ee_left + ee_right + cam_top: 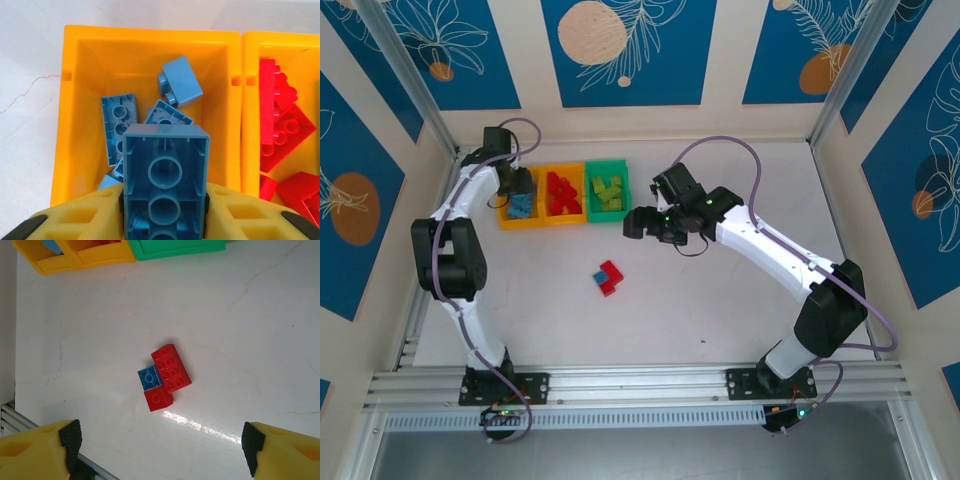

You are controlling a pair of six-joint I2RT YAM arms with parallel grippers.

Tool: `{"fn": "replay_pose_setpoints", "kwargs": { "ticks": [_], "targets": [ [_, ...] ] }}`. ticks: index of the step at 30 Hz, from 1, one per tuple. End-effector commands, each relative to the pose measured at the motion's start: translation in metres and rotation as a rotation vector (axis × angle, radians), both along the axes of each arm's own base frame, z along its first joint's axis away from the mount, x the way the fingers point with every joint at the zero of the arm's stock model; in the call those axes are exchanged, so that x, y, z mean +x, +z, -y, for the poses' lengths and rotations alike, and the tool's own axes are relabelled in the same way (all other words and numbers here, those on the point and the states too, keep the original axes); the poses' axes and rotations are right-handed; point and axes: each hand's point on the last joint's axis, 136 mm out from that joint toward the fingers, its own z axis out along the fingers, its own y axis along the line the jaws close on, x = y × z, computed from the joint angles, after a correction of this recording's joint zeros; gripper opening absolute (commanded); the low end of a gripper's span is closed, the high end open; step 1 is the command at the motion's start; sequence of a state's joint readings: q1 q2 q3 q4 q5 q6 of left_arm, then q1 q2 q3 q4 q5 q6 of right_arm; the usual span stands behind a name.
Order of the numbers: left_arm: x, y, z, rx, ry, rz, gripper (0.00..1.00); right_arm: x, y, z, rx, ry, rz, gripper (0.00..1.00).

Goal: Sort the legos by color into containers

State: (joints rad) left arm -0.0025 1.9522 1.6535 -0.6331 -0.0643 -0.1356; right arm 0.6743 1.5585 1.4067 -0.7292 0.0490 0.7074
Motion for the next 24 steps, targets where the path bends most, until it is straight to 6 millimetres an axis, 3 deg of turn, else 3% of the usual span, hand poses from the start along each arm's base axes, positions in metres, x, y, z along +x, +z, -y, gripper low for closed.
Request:
{"fn": "replay_pose_setpoints", "kwargs": {
  "ticks": [1, 6, 8, 11, 19, 24],
  "targets": [
    [-0.002, 0.021, -0.003, 0.015, 0.001, 0.015, 0.50, -0.005, 0.004, 0.006, 0.003, -0.015, -0.006, 0.86],
    [-0.016, 0.048, 0.000, -0.003, -0.006, 0.074, 0.63, -0.004, 0.003, 0.003, 0.010, -0.012, -0.013, 0.86],
    [-0.024, 0.064, 0.012, -0.067, -0.029, 0.108, 0.63, -0.004, 0.002, 0.003, 0.009, -0.011, -0.014, 0.86],
    [-0.043, 0.094, 0.047, -0.207, -0.107, 0.182, 0.63, -0.003, 0.000, 0.002, 0.009, -0.013, -0.019, 0.86],
    [-0.133, 0.143, 0.131, -0.334, -0.448, 0.299, 0.62, -0.019, -0.022, -0.007, -0.047, 0.047, -0.041, 0.85],
    [-0.207, 0.152, 0.171, -0.320, -0.792, 0.353, 0.62, -0.040, -0.047, -0.025, -0.092, 0.155, -0.078, 0.84]
  ]
}}
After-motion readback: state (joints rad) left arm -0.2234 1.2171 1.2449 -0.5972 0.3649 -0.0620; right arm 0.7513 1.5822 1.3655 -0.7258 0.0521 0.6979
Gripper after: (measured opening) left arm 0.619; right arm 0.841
